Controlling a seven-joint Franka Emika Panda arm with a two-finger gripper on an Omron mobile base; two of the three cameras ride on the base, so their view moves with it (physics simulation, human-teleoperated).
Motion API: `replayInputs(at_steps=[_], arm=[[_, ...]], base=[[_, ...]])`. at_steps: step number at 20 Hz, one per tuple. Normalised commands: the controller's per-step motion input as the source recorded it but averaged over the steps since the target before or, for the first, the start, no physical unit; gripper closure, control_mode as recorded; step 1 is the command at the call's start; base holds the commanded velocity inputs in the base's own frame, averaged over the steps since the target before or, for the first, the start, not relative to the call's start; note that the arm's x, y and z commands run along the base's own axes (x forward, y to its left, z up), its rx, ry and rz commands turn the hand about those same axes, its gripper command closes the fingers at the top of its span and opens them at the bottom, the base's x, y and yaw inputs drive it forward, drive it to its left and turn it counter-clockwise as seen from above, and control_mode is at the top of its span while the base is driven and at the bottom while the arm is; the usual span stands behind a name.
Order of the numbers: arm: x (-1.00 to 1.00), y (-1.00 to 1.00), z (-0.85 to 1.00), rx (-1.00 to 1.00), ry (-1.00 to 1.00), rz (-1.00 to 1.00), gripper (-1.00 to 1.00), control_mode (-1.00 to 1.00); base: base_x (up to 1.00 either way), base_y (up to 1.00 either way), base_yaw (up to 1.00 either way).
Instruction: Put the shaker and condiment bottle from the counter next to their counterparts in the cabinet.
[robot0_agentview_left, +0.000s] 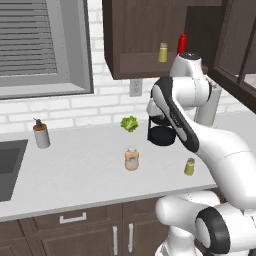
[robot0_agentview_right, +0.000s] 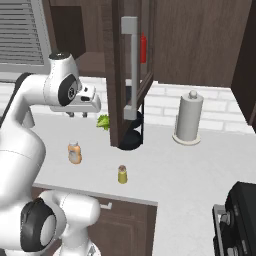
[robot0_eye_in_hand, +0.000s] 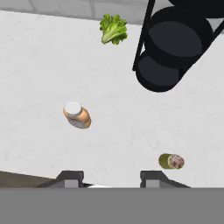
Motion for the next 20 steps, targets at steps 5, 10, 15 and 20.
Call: replayInputs(at_steps=[5,10,15,20], arm=[[-0.21,0.01,0.00,0.00,-0.09,0.00,-1.00,-1.00],[-0.51,0.44,-0.18,-0.02,-0.31,-0.11,-1.00,-1.00],[-0.37,0.86,-0.42,0.00,-0.18,-0.44,-1.00,-1.00],[-0.04,0.82,-0.31,0.01,-0.19,-0.71,-1.00,-1.00]], base=[[0.00,0.00,0.00],[0.00,0.00,0.00],[0.00,0.00,0.00],[0.00,0.00,0.00]])
